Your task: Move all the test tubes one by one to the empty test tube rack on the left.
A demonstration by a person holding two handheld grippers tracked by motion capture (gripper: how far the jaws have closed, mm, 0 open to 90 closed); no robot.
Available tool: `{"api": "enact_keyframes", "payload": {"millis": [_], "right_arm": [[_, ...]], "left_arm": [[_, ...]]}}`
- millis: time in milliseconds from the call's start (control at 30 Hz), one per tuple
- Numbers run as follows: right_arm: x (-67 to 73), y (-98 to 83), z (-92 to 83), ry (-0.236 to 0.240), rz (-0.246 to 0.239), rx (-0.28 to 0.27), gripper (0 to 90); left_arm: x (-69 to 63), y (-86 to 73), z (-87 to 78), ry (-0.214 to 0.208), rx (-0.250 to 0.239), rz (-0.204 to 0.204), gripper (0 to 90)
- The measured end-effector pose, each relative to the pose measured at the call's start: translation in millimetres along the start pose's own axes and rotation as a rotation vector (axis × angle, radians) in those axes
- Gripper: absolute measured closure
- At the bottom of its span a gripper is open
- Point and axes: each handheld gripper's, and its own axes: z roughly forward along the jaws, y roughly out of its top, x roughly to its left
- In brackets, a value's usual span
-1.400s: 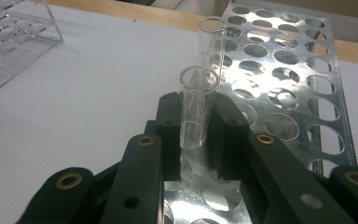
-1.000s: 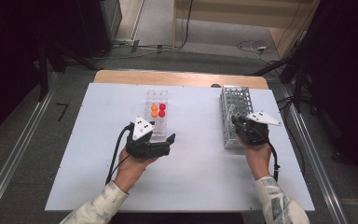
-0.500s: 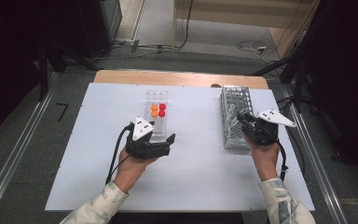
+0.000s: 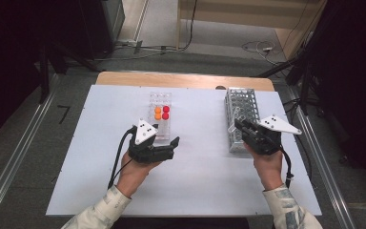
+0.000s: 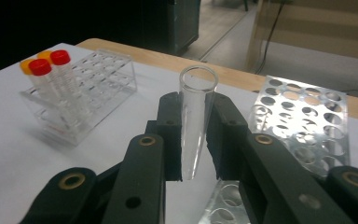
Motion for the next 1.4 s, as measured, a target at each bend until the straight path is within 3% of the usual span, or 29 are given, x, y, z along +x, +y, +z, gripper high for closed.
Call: {"api": "enact_keyframes", "payload": {"millis": [467,667,1067,1300,1400], "right_arm": [[26.6,-11.5,15.6,0.097,-0.026,0.061,73.8],[44.1,-16.5,23.2,0.151,-0.06,0.08,73.8],[69.4,-23.2,35.4,0.207,-0.101,0.117,73.8],[89.4,-25.8,43.3,0.25,-0.129,0.136,73.8],[94.1,-26.1,45.0,0.261,-0.137,0.138,73.8]], "left_arm": [[-3.9,1.2,-1.6,-0.024,0.001,0.005,19.0],[-6.5,2.5,-2.6,-0.038,-0.002,0.006,18.6],[-15.6,5.9,-3.8,-0.073,-0.003,0.021,16.2],[-21.6,8.1,-4.6,-0.104,-0.013,0.015,19.8],[-24.7,7.8,-4.1,-0.117,-0.011,0.03,22.6]]}}
